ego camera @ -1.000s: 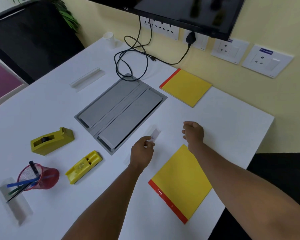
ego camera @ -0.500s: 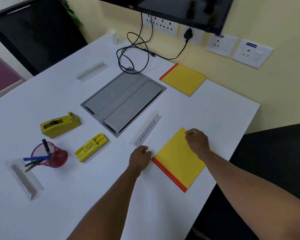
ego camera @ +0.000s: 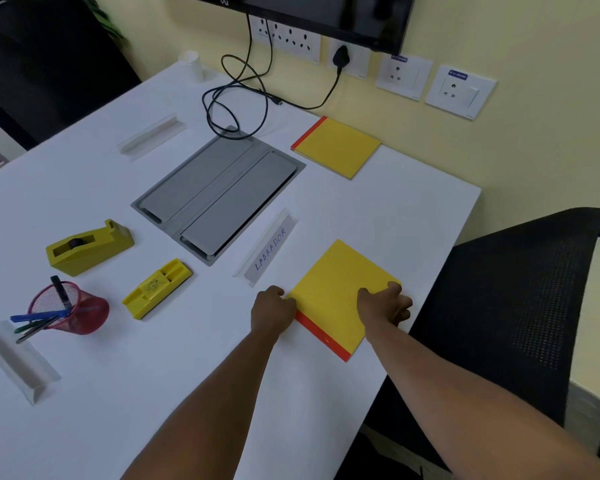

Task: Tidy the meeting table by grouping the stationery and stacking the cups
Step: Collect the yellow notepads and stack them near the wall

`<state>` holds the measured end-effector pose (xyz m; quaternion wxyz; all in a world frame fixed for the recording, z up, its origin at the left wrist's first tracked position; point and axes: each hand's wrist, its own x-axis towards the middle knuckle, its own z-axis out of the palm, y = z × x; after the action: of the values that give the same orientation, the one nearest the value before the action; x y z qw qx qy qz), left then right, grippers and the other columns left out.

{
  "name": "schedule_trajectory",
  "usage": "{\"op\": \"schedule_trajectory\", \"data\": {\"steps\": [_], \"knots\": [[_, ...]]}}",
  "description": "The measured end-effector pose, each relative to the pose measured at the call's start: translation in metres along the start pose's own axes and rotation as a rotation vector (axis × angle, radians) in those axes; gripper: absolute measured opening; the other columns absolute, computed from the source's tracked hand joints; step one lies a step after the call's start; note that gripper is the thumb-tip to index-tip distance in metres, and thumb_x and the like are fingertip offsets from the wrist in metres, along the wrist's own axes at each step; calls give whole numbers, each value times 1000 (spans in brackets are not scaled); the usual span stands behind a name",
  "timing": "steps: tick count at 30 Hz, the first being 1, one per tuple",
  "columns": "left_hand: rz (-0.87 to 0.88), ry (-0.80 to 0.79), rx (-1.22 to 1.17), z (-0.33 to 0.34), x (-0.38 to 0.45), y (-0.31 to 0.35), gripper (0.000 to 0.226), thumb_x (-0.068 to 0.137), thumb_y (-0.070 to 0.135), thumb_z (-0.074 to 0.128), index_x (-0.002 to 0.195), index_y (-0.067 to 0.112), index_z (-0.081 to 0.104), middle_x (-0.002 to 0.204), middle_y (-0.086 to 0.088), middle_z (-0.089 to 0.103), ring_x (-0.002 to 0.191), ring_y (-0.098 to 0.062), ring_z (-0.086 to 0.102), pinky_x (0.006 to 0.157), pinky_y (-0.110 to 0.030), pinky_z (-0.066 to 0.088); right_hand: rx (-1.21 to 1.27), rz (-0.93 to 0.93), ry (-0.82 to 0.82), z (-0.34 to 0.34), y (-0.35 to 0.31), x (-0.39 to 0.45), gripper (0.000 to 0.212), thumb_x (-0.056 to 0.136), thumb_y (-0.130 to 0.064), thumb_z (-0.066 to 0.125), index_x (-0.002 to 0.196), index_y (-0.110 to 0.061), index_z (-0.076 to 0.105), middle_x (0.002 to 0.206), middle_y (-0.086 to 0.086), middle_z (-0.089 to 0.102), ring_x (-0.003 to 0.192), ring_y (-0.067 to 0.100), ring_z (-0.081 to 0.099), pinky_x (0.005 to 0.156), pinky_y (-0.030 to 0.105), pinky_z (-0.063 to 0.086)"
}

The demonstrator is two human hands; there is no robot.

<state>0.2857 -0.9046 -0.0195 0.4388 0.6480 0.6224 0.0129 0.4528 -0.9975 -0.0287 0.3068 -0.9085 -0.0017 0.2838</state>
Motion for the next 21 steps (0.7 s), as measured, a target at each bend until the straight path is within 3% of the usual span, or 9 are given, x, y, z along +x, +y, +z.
{"op": "schedule_trajectory", "data": {"steps": [4,5,7,9,12,14,16,21], "knots": [[-73,16,-73,3,1,2,44,86,21,61,129,13,59,126,-4,60,111,-24,58,83,-27,42,66,28,-19,-1,-3,4,66,87,-23,60,145,-15,31,141,15,27,119,37,35,74,39,44],[-99,13,-121,3,2,2,35,85,19,62,120,14,63,118,-3,61,105,-24,59,82,-28,42,81,31,-20,-2,-3,5,65,87,-22,60,145,-15,32,141,15,28,118,37,36,73,38,42],[-147,-2,-211,1,2,1,7,81,10,62,83,16,64,90,-3,59,79,-21,56,73,-29,40,111,40,-27,-4,-3,8,62,88,-21,59,144,-16,34,140,14,29,118,37,38,72,38,41],[-189,-22,-310,-1,2,-2,16,77,2,62,66,12,56,74,-8,52,70,-24,48,67,-32,37,136,55,-31,-7,-2,9,59,89,-22,59,143,-15,36,139,14,30,115,38,43,73,39,43],[-226,-52,-468,-5,-3,-7,6,81,-2,64,80,4,61,82,-17,58,75,-27,54,72,-36,48,198,82,-57,-11,-2,10,56,89,-22,59,140,-11,38,134,15,39,99,35,54,72,36,44],[-232,-123,-619,-8,-10,-8,6,89,-1,60,94,2,62,93,-23,65,83,-32,63,84,-43,58,266,89,-80,-12,-2,9,49,89,-22,59,134,-11,43,119,14,52,82,26,53,64,30,41],[-212,-158,-722,-11,-17,-8,9,95,1,55,103,2,59,101,-23,67,88,-32,68,85,-47,59,310,69,-89,-11,-3,7,33,88,-20,58,119,-11,52,99,10,58,67,20,49,55,26,36],[-111,-99,-822,-28,-33,-7,10,100,9,52,108,9,58,103,-18,69,86,-26,69,75,-36,61,347,-28,-101,-8,-11,-7,23,88,-17,58,110,-12,59,85,3,60,65,17,51,52,25,37]]}}
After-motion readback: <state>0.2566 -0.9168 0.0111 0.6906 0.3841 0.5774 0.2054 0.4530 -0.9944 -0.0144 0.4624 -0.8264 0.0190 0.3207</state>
